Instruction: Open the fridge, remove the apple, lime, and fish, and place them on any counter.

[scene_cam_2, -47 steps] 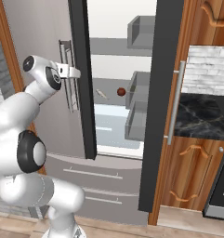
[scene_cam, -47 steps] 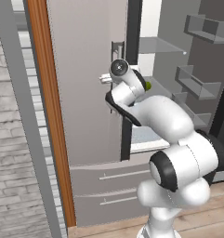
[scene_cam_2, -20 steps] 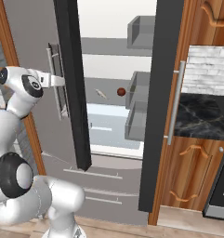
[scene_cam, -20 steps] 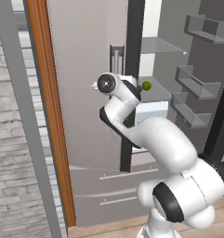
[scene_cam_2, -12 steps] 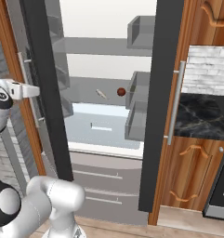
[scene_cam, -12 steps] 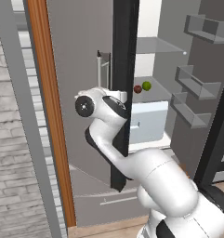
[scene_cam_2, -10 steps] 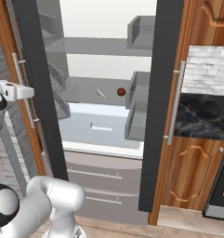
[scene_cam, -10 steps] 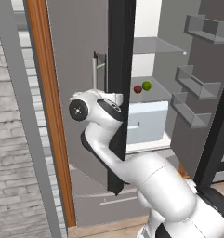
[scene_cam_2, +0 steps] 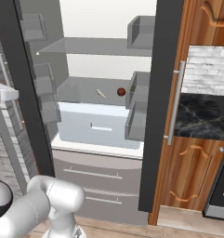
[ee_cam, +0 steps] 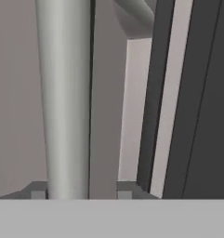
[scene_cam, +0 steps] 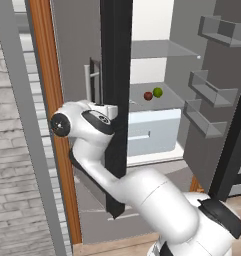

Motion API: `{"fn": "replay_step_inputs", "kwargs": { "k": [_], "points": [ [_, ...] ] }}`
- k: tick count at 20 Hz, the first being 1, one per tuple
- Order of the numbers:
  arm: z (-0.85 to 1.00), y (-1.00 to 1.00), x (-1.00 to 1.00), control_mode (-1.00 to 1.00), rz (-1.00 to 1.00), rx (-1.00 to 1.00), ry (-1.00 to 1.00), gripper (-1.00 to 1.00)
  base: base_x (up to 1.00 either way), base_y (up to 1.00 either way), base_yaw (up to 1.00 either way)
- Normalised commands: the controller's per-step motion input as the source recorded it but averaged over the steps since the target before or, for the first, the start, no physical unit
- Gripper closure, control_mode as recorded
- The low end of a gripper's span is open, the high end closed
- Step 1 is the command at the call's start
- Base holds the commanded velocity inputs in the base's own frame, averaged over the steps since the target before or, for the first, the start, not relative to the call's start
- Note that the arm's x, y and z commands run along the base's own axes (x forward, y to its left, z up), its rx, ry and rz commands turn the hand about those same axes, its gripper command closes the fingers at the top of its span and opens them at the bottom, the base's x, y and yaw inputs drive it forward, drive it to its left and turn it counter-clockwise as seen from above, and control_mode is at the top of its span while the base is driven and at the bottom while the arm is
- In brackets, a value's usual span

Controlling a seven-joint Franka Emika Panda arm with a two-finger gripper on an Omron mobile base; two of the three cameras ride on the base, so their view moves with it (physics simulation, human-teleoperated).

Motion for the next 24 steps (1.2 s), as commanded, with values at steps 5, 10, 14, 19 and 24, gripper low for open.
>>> {"fn": "replay_step_inputs", "kwargs": {
  "k": [5,10,14,19,24],
  "points": [
    [-0.04,0.13,0.00,-1.00,-0.02,0.00,0.00,-1.00,0.00,0.00,0.00],
    [-0.13,0.72,0.14,-1.00,-0.14,-0.02,0.00,-1.00,0.00,0.00,0.00],
    [-0.01,0.77,-0.18,-1.00,-0.09,-0.04,-0.04,-1.00,0.00,0.00,0.00],
    [0.01,0.35,-0.89,-1.00,-0.07,0.00,-0.06,-1.00,0.00,0.00,0.00],
    [0.07,0.14,-1.00,-1.00,-0.02,0.00,-0.12,-1.00,0.00,0.00,0.00]
  ]
}}
